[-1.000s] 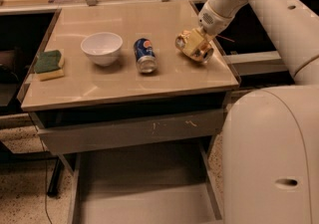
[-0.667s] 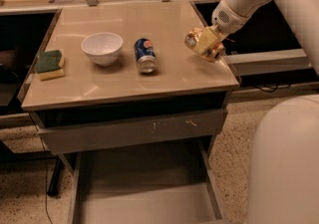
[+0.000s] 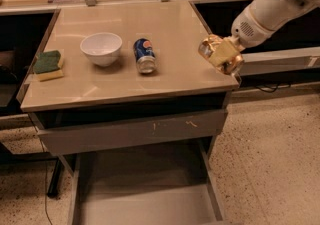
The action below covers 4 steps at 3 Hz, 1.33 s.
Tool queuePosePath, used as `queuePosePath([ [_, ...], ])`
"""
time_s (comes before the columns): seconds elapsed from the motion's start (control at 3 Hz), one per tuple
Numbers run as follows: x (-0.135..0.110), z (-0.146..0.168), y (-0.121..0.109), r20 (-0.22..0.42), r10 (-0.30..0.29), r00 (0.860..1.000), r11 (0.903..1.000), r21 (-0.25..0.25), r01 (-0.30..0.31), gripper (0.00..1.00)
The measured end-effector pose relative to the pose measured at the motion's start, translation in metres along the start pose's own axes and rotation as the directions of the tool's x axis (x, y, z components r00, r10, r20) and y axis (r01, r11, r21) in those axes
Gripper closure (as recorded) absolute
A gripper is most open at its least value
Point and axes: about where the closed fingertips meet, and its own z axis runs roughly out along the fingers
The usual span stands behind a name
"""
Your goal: Place orange can into middle drawer
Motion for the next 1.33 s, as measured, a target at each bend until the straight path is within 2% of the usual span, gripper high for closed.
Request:
queuePosePath([
  [0.33, 0.014, 0.015, 0.009, -0.037, 0.003, 0.999, 0.9997, -0.022, -0.004, 1.00],
  [0.67, 0.024, 0.002, 0.024, -0.046, 0.005, 0.999, 0.9992, -0.040, -0.007, 1.00],
  [1.0, 0.053, -0.024, 0.059, -0.065, 0.057, 0.996, 0.9969, -0.050, -0.060, 1.00],
  [1.33, 0.094, -0.036, 0.109, -0.122, 0.131, 0.984, 0.9859, -0.089, -0.142, 1.00],
])
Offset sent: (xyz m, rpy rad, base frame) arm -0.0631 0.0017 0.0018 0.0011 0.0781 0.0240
